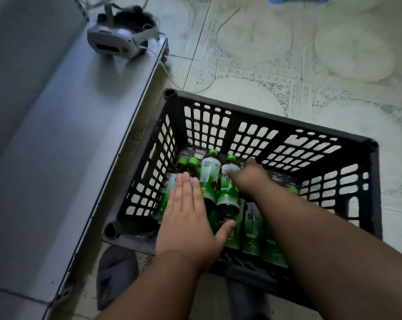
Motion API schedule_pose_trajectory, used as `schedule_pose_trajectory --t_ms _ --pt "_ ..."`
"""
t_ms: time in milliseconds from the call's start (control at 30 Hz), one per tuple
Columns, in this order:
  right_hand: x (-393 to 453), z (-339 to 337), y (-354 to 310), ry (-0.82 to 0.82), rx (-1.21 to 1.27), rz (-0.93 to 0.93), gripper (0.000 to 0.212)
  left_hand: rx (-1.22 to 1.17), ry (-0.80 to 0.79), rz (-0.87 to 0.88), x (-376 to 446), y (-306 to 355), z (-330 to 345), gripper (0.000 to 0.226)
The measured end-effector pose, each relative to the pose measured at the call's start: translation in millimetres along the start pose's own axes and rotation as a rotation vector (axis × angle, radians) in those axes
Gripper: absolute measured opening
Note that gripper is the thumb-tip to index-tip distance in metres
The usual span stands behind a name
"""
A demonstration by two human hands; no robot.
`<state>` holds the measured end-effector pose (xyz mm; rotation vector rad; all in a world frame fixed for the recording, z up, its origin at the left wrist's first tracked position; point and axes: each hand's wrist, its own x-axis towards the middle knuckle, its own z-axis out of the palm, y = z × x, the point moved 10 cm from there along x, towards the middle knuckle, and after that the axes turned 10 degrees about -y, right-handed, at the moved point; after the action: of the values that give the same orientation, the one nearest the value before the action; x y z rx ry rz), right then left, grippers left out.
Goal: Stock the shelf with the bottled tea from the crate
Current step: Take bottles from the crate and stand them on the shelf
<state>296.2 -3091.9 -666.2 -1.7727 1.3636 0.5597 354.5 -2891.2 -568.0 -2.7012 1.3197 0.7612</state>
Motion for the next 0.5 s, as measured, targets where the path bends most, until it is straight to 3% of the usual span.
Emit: schedule_pose_trajectory --t_ms 333,500 --pt "59.4 33.3 10.3 -0.161 0.084 0.062 0.095 0.004 -0.064 -0.02 1.5 0.5 1.9 0.106" --pt "39.1 43.8 35.1 -0.251 0.259 0.105 0.074 -0.004 -0.049 -0.024 0.8 -0.5 1.5 0.109"
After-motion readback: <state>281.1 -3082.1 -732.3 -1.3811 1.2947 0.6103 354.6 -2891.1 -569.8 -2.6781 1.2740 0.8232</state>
